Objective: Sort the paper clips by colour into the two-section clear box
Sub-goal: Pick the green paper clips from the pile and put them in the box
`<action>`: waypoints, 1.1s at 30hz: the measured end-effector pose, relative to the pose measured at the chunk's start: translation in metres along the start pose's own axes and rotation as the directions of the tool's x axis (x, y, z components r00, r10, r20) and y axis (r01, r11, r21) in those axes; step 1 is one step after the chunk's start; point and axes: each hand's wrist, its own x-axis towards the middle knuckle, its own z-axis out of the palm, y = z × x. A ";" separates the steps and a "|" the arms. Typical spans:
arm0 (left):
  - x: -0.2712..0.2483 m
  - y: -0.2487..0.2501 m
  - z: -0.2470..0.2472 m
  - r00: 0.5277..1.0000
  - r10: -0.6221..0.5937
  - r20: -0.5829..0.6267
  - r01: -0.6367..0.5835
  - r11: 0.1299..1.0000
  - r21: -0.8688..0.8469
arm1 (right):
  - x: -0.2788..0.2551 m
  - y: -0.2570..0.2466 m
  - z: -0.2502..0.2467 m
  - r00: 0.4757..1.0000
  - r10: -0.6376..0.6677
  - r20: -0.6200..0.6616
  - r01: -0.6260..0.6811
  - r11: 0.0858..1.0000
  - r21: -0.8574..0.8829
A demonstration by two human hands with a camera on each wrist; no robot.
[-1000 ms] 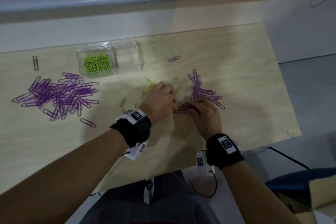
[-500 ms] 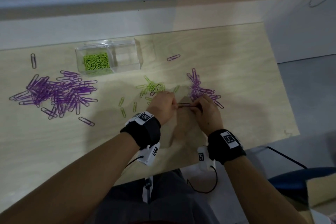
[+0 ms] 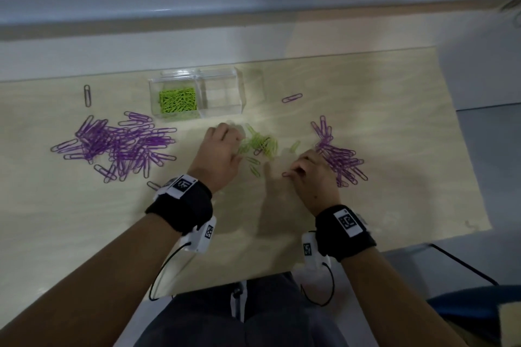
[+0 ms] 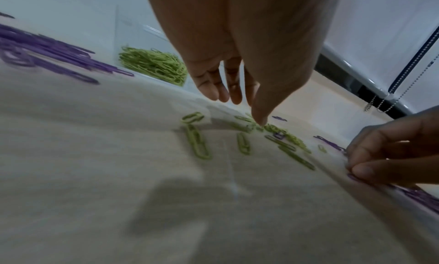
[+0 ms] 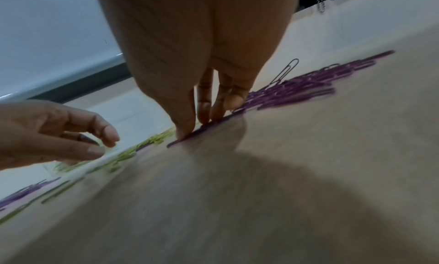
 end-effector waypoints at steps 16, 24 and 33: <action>0.001 -0.008 0.002 0.998 0.055 0.041 -0.046 0.979 -0.199 | 0.069 -0.049 0.005 0.960 -0.096 0.263 0.106 0.994 -0.024; -0.027 -0.035 -0.011 0.989 0.145 -0.009 -0.145 0.985 -0.091 | 0.062 -0.047 0.006 0.982 -0.039 0.186 0.062 0.991 -0.122; 0.018 0.010 -0.003 0.977 0.097 0.188 -0.087 0.994 -0.062 | 0.054 -0.060 0.021 0.974 0.097 0.205 -0.022 0.940 -0.339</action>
